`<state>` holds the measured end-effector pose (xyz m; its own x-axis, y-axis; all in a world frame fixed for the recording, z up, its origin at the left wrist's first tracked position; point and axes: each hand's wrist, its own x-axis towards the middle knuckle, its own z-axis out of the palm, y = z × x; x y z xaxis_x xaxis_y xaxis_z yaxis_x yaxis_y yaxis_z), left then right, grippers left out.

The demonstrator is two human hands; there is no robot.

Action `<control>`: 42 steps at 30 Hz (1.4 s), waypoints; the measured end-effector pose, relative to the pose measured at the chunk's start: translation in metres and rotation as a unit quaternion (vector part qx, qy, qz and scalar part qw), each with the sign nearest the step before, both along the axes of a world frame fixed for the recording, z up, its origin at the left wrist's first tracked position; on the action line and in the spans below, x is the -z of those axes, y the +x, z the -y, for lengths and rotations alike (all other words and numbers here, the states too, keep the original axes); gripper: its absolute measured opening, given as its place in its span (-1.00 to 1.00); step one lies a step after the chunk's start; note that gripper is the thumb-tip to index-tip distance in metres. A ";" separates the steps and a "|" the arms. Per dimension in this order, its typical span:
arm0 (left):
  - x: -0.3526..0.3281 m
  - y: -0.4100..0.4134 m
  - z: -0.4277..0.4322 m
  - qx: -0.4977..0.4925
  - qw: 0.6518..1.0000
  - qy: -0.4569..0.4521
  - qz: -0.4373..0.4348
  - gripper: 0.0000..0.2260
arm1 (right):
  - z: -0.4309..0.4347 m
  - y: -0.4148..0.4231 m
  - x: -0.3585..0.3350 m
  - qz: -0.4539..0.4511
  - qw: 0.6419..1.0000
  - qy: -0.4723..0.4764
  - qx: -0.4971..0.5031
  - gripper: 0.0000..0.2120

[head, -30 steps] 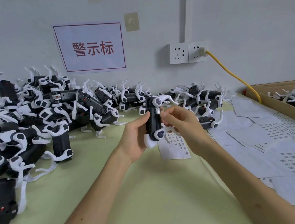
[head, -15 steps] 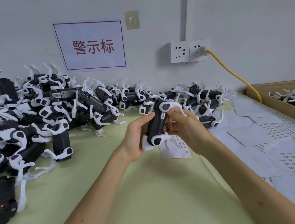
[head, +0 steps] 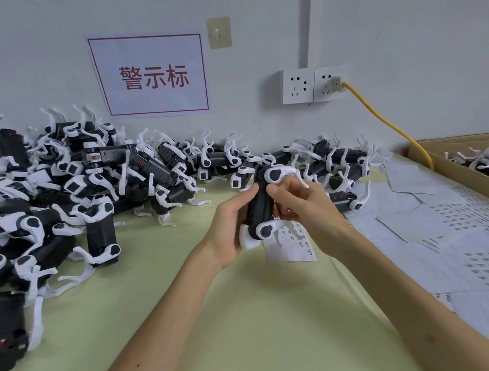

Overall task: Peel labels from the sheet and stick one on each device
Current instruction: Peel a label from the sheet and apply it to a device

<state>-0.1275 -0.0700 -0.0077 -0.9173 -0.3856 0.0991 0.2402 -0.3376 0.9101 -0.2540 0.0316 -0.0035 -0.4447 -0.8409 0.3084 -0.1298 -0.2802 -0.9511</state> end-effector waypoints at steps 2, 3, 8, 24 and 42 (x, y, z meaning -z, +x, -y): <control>0.000 0.000 0.000 0.004 1.000 0.000 -0.004 -0.63 | 0.000 -0.001 0.000 0.001 1.000 -0.002 -0.007 -0.72; 0.001 0.000 0.000 0.002 1.000 0.001 -0.002 -0.63 | -0.001 -0.002 0.000 -0.003 1.000 -0.003 -0.009 -0.73; 0.003 -0.002 0.002 -0.023 1.000 0.006 0.013 -0.67 | -0.001 -0.003 0.000 -0.014 1.000 -0.003 -0.017 -0.74; 0.005 -0.003 0.005 -0.039 0.999 -0.005 0.025 -0.66 | -0.001 -0.003 -0.001 -0.006 1.000 -0.002 -0.021 -0.76; 0.007 -0.004 0.007 -0.018 0.999 -0.033 0.021 -0.66 | 0.000 -0.003 -0.001 0.030 0.999 0.004 -0.034 -0.80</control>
